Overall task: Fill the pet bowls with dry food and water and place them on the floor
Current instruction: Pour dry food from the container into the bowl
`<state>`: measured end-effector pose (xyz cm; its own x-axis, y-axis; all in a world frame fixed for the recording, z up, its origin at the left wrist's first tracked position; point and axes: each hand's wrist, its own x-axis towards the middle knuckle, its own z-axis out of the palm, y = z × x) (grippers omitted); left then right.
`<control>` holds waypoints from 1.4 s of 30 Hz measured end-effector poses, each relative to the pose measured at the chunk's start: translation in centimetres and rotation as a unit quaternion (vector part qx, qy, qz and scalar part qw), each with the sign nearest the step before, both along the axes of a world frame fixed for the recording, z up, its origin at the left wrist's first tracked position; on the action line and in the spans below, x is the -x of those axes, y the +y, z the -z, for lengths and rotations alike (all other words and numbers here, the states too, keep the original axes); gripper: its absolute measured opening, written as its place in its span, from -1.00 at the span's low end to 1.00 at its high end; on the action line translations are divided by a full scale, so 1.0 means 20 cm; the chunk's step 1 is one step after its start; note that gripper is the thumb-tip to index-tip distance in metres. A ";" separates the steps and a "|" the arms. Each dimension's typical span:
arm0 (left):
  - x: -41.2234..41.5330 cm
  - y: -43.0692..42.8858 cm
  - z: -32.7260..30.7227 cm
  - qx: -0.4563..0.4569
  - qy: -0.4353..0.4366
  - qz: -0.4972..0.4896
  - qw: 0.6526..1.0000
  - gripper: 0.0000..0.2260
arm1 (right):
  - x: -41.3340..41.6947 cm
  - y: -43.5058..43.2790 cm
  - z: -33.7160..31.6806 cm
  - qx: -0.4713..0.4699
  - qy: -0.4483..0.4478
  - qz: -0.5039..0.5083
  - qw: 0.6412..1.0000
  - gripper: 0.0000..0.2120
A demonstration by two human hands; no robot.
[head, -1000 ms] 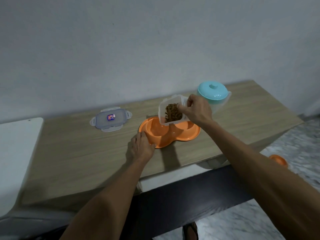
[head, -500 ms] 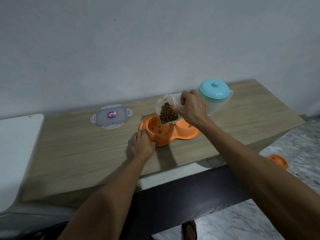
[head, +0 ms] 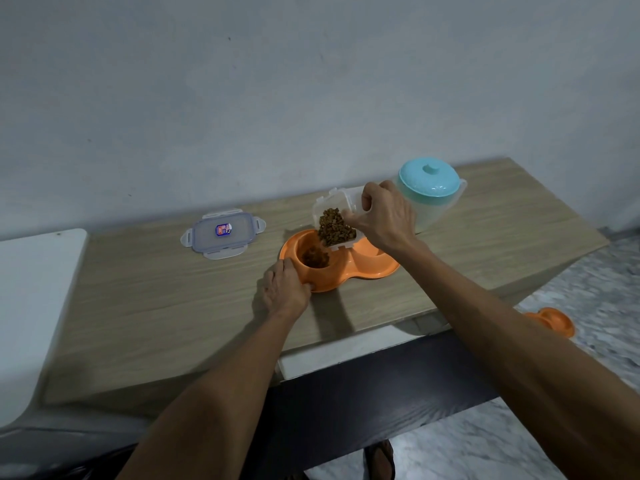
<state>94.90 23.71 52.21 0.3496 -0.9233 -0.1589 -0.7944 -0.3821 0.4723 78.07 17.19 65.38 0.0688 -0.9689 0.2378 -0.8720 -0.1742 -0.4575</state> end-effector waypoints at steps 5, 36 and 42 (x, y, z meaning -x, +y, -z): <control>0.00 -0.01 0.00 -0.006 0.010 -0.002 1.000 -0.40 | 0.00 0.01 0.00 -0.001 0.003 -0.002 1.000 -0.67; 0.01 0.00 0.00 -0.008 0.008 -0.003 1.000 -0.37 | 0.12 -0.13 0.07 -0.130 -0.236 0.126 0.955 -0.79; 0.02 0.01 -0.03 -0.013 0.000 -0.011 1.000 -0.34 | 0.06 -0.32 0.14 -0.213 -0.300 0.114 0.923 -0.88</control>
<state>94.57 23.82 52.80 0.3702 -0.9108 -0.1829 -0.7860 -0.4120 0.4610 76.86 10.75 62.63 -0.1677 -0.9563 -0.2396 -0.4314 0.2897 -0.8544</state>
